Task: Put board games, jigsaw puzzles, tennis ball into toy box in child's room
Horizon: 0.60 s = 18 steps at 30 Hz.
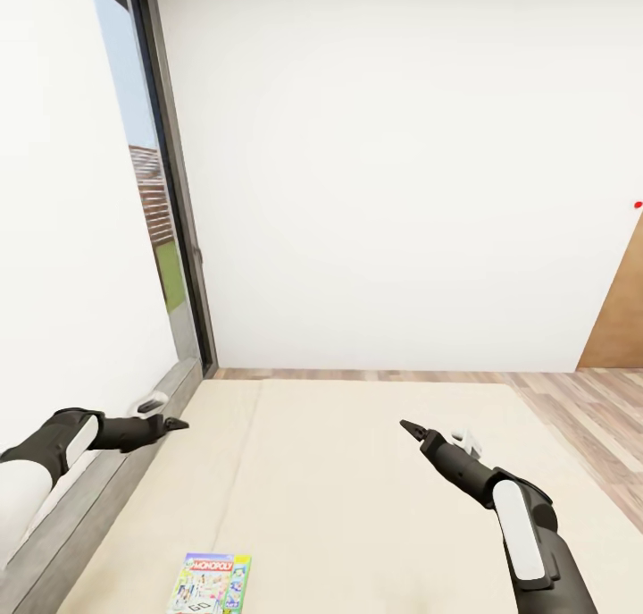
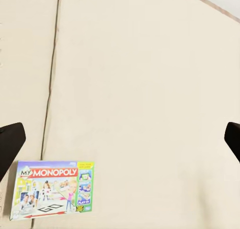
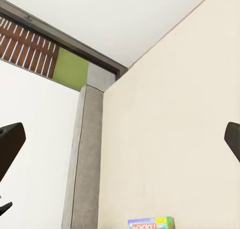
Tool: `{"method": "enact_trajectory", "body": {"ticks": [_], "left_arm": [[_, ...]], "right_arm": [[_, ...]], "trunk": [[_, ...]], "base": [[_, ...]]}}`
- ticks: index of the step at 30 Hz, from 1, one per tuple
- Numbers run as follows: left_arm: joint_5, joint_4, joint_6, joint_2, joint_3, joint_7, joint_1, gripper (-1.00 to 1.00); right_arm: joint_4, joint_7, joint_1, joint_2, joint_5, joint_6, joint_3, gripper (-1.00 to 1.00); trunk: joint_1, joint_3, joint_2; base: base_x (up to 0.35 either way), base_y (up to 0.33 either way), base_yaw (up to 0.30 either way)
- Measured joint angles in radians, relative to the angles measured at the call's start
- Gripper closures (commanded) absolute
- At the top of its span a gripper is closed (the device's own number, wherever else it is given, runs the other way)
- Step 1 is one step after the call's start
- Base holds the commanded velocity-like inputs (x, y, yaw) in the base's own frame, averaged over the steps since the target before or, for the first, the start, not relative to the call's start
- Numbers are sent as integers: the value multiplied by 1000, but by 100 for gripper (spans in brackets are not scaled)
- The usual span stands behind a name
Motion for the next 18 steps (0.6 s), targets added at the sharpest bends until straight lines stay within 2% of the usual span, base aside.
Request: {"method": "enact_trajectory", "body": {"ticks": [12, 18], "left_arm": [[-2, 0, -1, -41, 0, 201, 0, -100], [-2, 0, -1, -62, -1, 269, 0, -100]], "right_arm": [[0, -7, -1, -1, 3, 3, 0, -100], [0, -14, -6, -1, 10, 6, 5, -100]], "trunk": [[0, -14, 0], [0, -23, 0]], "base": [[0, 0, 0], [0, 0, 0]]}}
